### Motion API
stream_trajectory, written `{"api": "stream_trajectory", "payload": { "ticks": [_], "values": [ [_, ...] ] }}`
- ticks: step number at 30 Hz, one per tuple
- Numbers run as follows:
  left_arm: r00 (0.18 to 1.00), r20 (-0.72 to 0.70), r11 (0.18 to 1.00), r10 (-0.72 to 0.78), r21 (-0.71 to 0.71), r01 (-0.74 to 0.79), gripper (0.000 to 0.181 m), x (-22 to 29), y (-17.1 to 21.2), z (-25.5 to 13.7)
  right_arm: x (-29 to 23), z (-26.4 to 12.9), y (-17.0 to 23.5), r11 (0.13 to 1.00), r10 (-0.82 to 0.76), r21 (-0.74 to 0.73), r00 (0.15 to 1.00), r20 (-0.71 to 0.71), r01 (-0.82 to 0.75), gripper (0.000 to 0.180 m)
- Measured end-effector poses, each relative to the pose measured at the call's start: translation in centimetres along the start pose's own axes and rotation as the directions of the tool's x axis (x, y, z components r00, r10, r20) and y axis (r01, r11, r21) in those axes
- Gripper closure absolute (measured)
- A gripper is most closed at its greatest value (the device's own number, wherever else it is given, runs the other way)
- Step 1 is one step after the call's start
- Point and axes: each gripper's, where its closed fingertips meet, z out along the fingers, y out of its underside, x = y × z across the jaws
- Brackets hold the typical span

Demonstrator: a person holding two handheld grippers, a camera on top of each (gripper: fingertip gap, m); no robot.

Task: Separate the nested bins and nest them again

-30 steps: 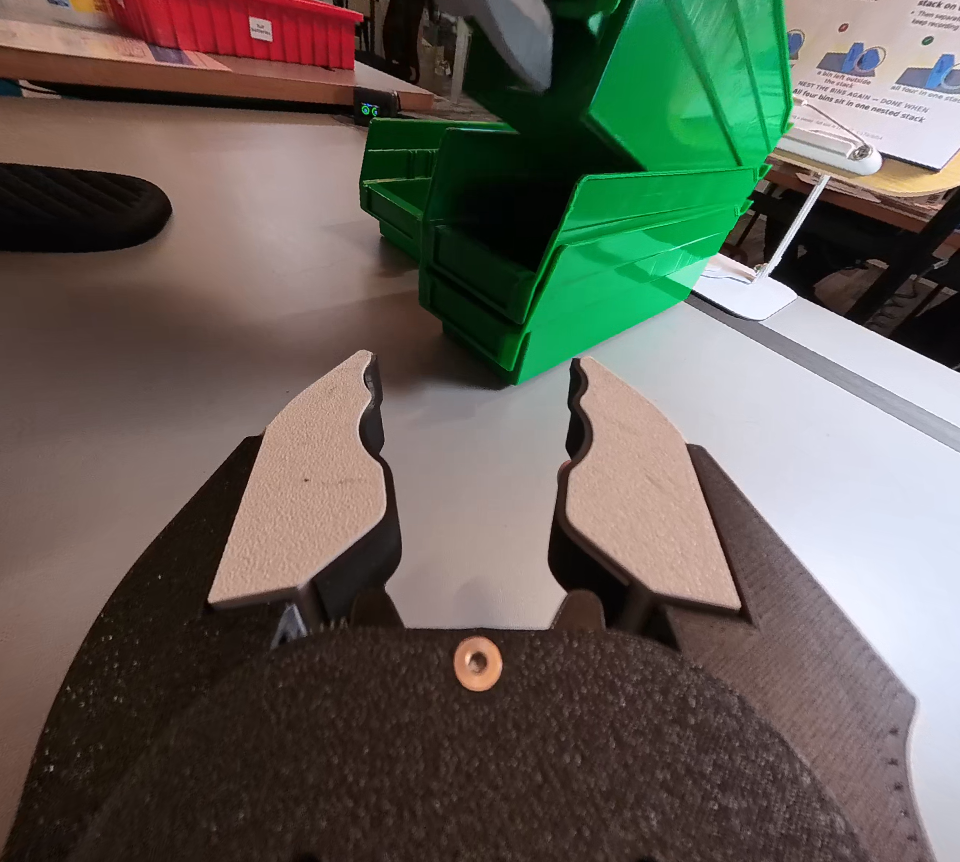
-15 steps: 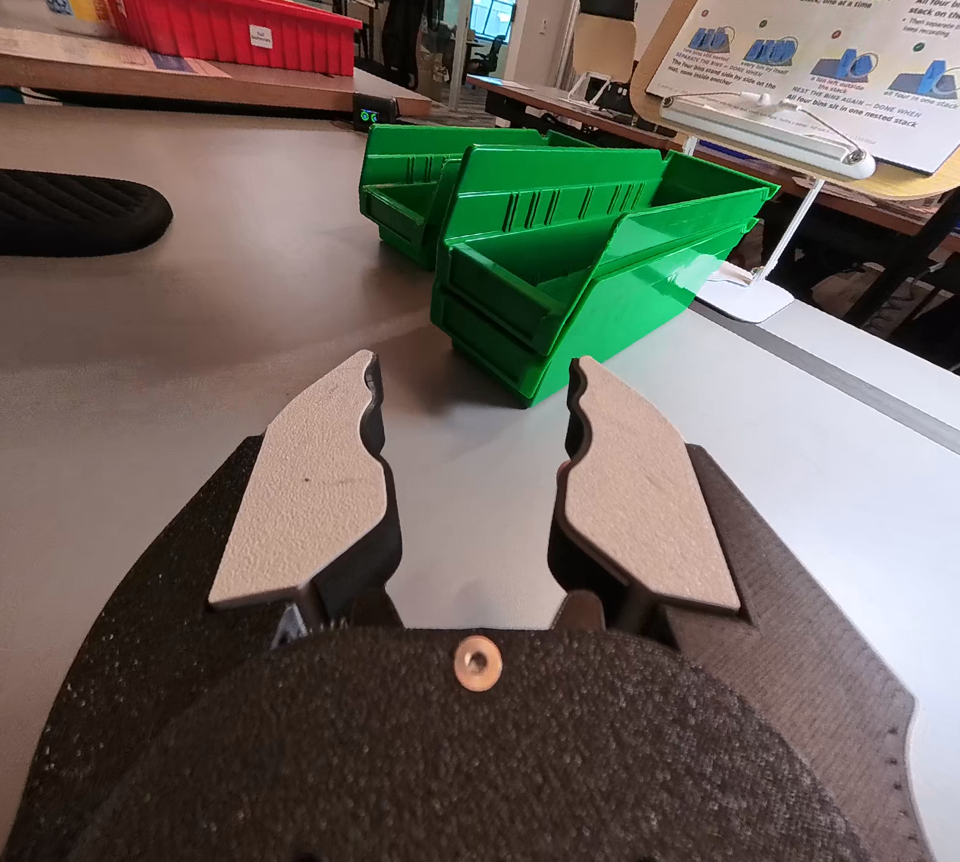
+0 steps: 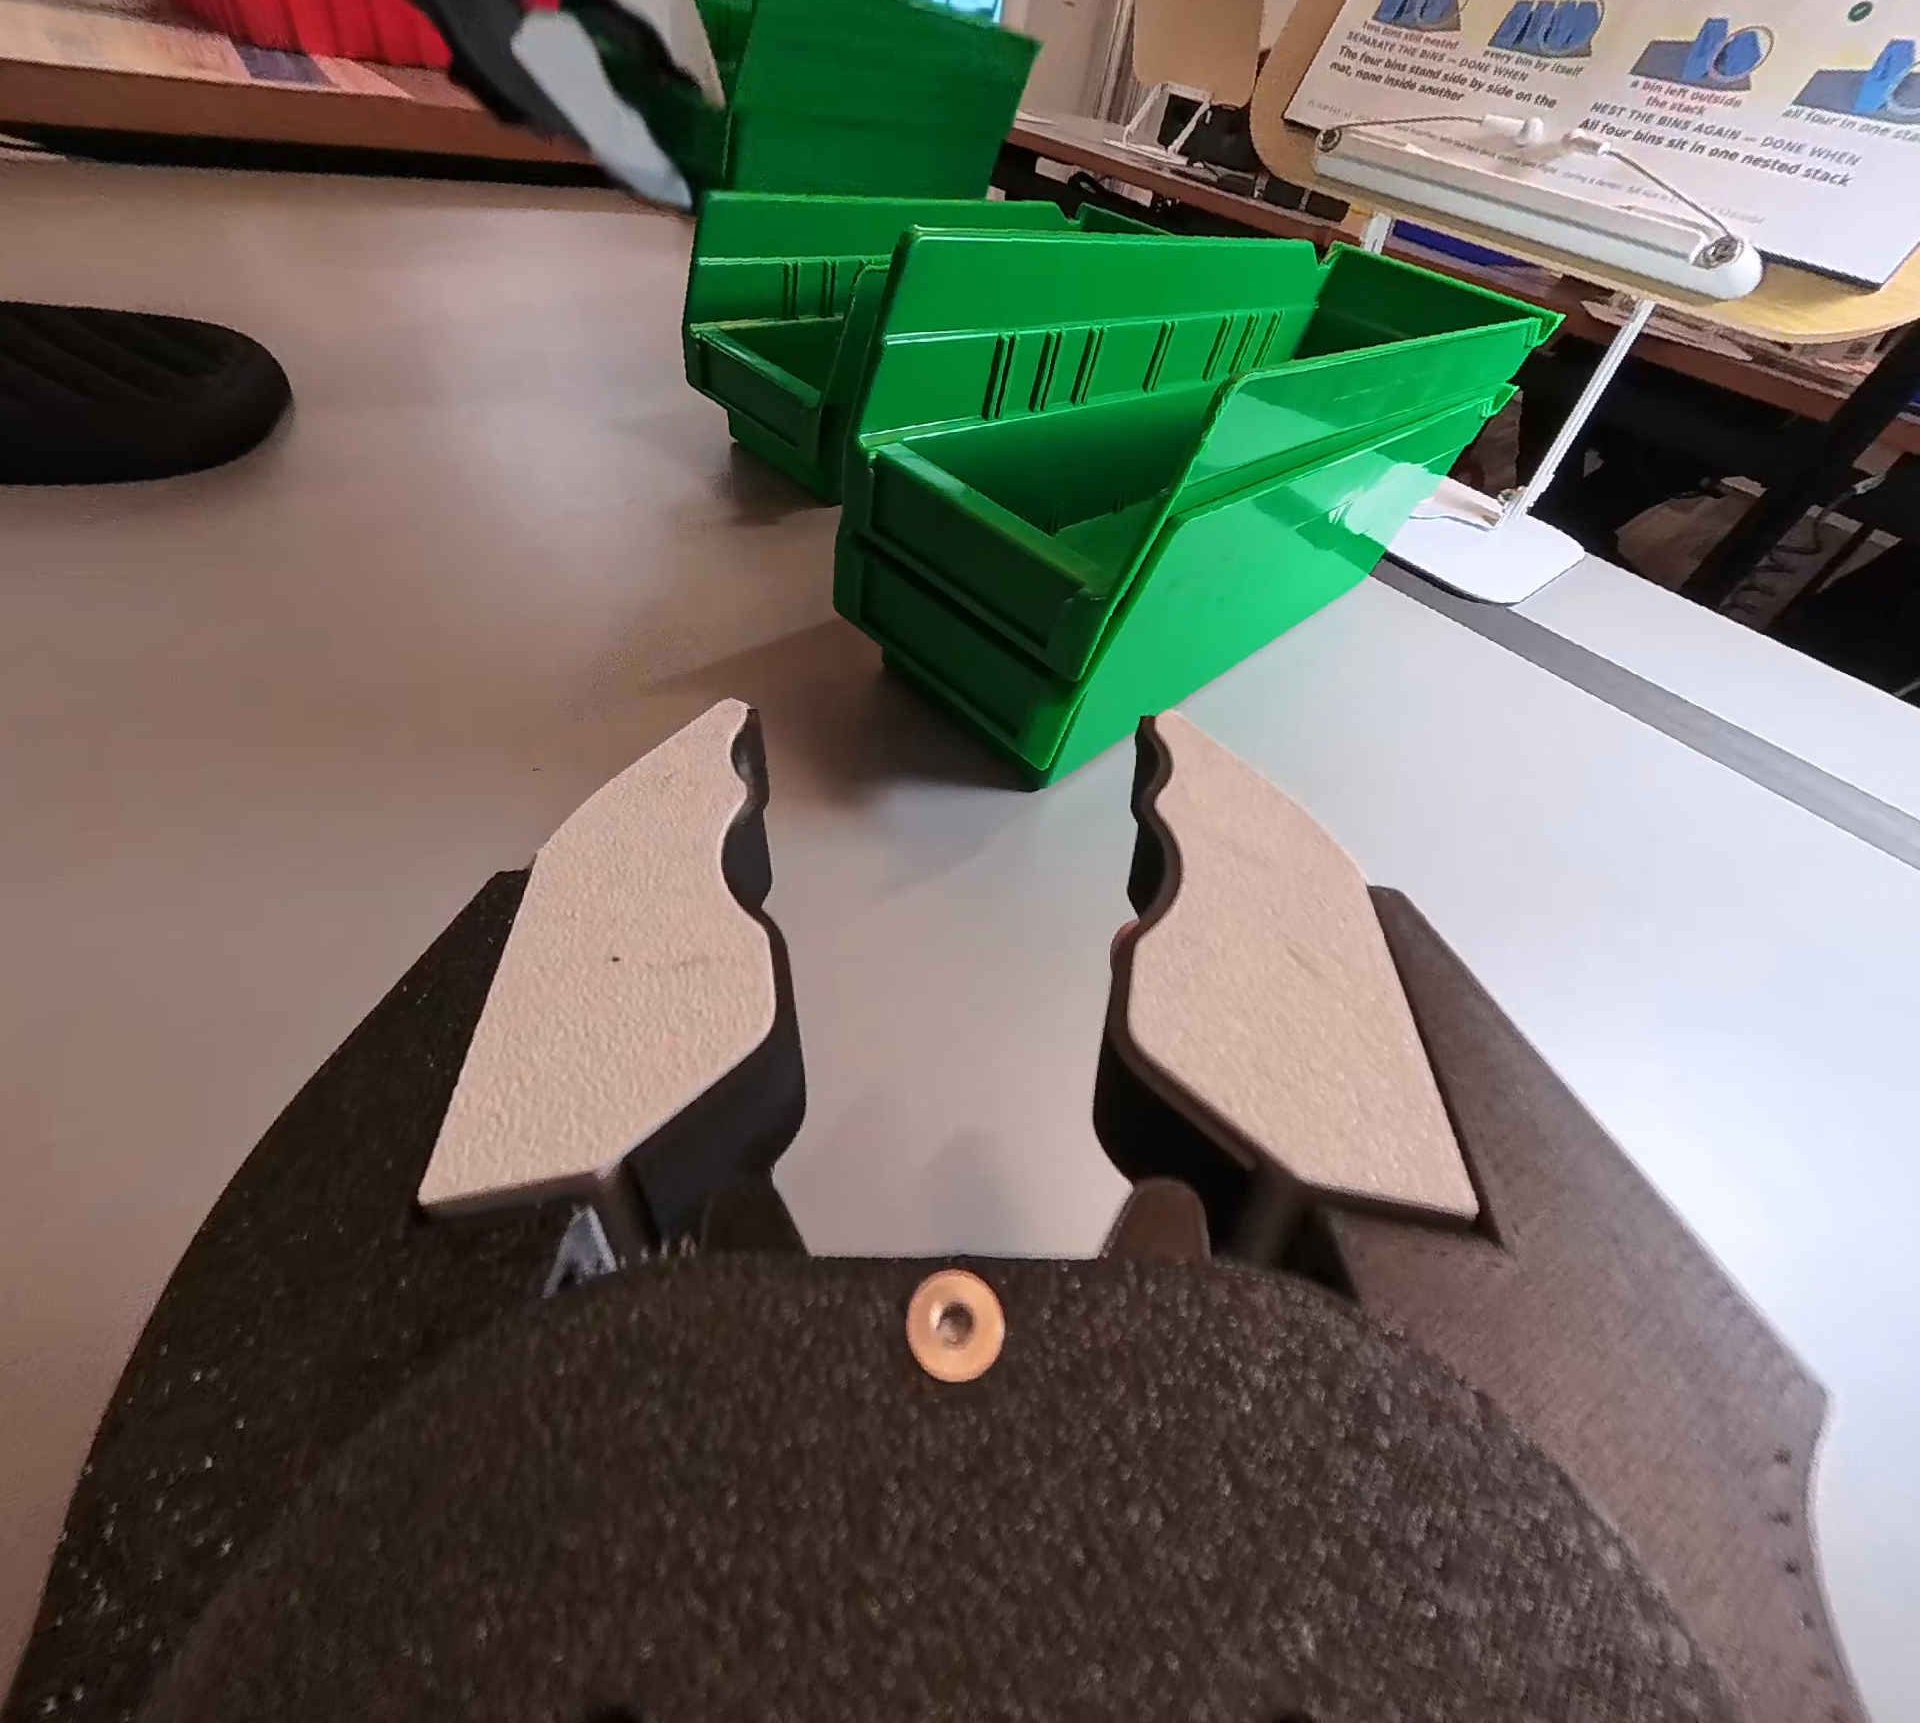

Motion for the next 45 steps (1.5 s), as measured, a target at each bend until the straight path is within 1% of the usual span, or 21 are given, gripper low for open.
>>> {"api": "stream_trajectory", "payload": {
  "ticks": [4, 6, 7, 8, 10, 19, 23, 32, 37, 42, 45],
  "values": [
    [0.998, -0.037, 0.998, 0.043, 0.057, -0.041, 0.15, 4.4, 1.1, 3.7, 0.1, 0.0, 0.0, 1.0, 0.005, 0.003, 1.0, -0.007, -0.005, 0.113],
    [0.995, -0.007, 0.99, 0.098, 0.103, -0.097, 0.15, 5.9, 0.5, 4.8, 0.2, 0.0, 0.1, 1.0, 0.008, -0.001, 1.0, -0.008, -0.008, 0.113],
    [0.994, 0.015, 0.986, 0.104, 0.133, -0.105, 0.149, 6.2, -0.2, 4.8, 0.3, 0.1, 0.1, 1.0, 0.009, -0.004, 1.0, -0.009, -0.009, 0.113],
    [0.996, 0.003, 0.979, 0.09, 0.183, -0.089, 0.15, 6.6, -1.1, 4.6, 0.3, 0.1, 0.2, 1.0, 0.009, -0.006, 1.0, -0.01, -0.009, 0.113],
    [0.994, 0.004, 0.964, 0.11, 0.245, -0.108, 0.15, 7.2, -2.7, 4.3, 0.3, 0.1, 0.2, 1.0, 0.008, -0.01, 1.0, -0.011, -0.008, 0.113],
    [0.981, 0.014, 0.913, 0.194, 0.364, -0.186, 0.15, 8.8, -8.8, 3.4, 0.3, 0.1, 0.2, 1.0, 0.002, -0.009, 1.0, -0.017, -0.002, 0.114],
    [0.981, 0.009, 0.912, 0.193, 0.367, -0.183, 0.15, 9.1, -9.9, 3.2, 0.4, 0.1, 0.2, 1.0, 0.003, -0.008, 1.0, -0.018, -0.003, 0.114],
    [0.988, 0.021, 0.928, 0.152, 0.34, -0.15, 0.15, 8.5, -7.8, 3.5, 0.3, 0.2, 0.2, 1.0, 0.001, -0.01, 1.0, -0.018, -0.001, 0.114],
    [0.995, 0.048, 0.947, 0.089, 0.305, -0.099, 0.148, 7.7, -7.8, 4.3, 0.3, 0.2, 0.2, 1.0, -0.005, -0.007, 1.0, -0.023, 0.005, 0.114],
    [0.994, 0.077, 0.948, 0.08, 0.303, -0.1, 0.147, 7.5, -8.1, 4.3, 0.3, 0.1, 0.1, 1.0, -0.01, -0.002, 1.0, -0.026, 0.01, 0.114],
    [0.996, 0.079, 0.938, 0.039, 0.339, -0.064, 0.139, 7.5, -8.6, 3.1, 0.2, 0.0, 0.0, 1.0, -0.031, 0.001, 0.999, -0.03, 0.031, 0.114]
  ]
}}
